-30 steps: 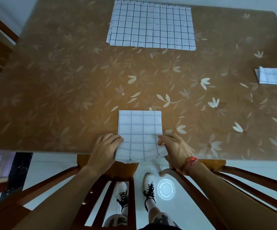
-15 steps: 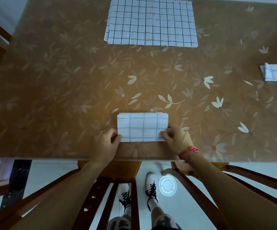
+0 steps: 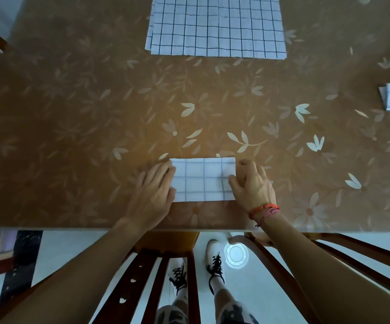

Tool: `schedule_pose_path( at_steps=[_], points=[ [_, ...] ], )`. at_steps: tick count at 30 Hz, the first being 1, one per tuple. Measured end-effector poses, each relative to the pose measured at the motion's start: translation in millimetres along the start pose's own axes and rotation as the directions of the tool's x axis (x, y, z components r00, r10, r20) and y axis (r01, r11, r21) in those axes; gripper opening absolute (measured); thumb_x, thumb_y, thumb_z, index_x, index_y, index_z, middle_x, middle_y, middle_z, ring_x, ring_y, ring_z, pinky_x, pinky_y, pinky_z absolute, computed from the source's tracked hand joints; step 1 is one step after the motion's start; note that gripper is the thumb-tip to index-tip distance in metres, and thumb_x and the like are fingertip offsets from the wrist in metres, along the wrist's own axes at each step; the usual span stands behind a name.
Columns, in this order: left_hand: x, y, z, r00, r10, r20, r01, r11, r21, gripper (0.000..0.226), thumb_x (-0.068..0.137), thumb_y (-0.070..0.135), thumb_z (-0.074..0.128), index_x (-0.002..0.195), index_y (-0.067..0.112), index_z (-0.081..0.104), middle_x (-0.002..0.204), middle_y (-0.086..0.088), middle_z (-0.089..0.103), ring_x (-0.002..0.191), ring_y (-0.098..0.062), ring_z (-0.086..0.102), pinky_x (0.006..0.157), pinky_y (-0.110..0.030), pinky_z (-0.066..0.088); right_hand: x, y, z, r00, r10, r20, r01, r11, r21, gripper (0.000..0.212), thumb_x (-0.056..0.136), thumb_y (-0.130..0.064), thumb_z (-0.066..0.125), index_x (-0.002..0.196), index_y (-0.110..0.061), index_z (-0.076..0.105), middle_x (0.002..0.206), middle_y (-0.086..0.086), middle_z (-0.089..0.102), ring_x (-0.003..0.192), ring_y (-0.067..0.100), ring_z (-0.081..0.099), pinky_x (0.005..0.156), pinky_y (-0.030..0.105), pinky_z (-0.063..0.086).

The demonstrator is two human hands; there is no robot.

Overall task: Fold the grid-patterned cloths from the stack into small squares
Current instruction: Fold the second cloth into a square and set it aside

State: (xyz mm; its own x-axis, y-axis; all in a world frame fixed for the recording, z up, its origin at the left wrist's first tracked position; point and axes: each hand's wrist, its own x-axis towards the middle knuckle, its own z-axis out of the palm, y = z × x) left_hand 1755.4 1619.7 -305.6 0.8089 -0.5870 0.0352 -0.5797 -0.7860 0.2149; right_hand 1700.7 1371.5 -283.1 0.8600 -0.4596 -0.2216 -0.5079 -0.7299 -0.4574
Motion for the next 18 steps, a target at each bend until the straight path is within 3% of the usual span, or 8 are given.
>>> schedule_pose_path(
  at_steps=[4, 7, 9, 12, 18],
  points=[
    [9, -11, 3, 0.987, 0.045, 0.155, -0.056, 0.996, 0.067, 0.055, 0.099, 0.031, 0.029, 0.147, 0.005, 0.035, 0.158, -0.009, 0.026, 0.147, -0.021, 0.02, 0.111, -0.045, 0.03, 2, -19, 12, 0.945, -0.308, -0.109, 0.299, 0.95, -0.087, 0.039, 0.085, -0.033, 0.054, 0.119, -0.014, 0.057, 0.108, 0.008, 0.053, 0.093, 0.026, 0.055, 0.073, 0.038, 0.05],
    [10, -16, 10, 0.975, 0.051, 0.215, -0.07, 0.994, 0.082, 0.058, 0.099, 0.035, 0.024, 0.148, 0.005, 0.032, 0.159, -0.009, 0.022, 0.148, -0.021, 0.016, 0.112, -0.047, 0.03, -4, -40, 30, 0.895, -0.446, 0.008, 0.44, 0.88, -0.177, 0.046, 0.087, -0.034, 0.049, 0.127, -0.012, 0.053, 0.13, 0.015, 0.051, 0.116, 0.033, 0.05, 0.093, 0.045, 0.047],
    [9, -18, 15, 0.973, 0.055, 0.225, -0.075, 0.994, 0.079, 0.058, 0.099, 0.035, 0.026, 0.148, 0.005, 0.032, 0.159, -0.01, 0.022, 0.148, -0.022, 0.017, 0.111, -0.048, 0.03, -9, -51, 47, 0.846, -0.523, 0.106, 0.533, 0.818, -0.217, 0.051, 0.089, -0.032, 0.044, 0.134, -0.008, 0.049, 0.143, 0.021, 0.042, 0.133, 0.038, 0.039, 0.105, 0.047, 0.038],
    [6, -21, 21, 0.973, 0.062, 0.222, -0.082, 0.993, 0.081, 0.058, 0.101, 0.036, 0.023, 0.15, 0.005, 0.027, 0.16, -0.01, 0.018, 0.149, -0.022, 0.013, 0.113, -0.05, 0.026, -11, -59, 69, 0.801, -0.562, 0.204, 0.598, 0.756, -0.265, 0.057, 0.091, -0.034, 0.034, 0.14, -0.006, 0.044, 0.15, 0.021, 0.033, 0.141, 0.036, 0.029, 0.112, 0.048, 0.027],
    [4, -24, 21, 0.97, 0.09, 0.225, -0.116, 0.987, 0.109, 0.057, 0.103, 0.037, 0.02, 0.152, 0.006, 0.021, 0.161, -0.009, 0.015, 0.149, -0.021, 0.008, 0.116, -0.052, 0.018, -6, -51, 89, 0.794, -0.552, 0.253, 0.608, 0.727, -0.321, 0.063, 0.096, -0.047, 0.03, 0.145, -0.01, 0.036, 0.153, 0.02, 0.027, 0.144, 0.033, 0.024, 0.116, 0.046, 0.025]
  ],
)
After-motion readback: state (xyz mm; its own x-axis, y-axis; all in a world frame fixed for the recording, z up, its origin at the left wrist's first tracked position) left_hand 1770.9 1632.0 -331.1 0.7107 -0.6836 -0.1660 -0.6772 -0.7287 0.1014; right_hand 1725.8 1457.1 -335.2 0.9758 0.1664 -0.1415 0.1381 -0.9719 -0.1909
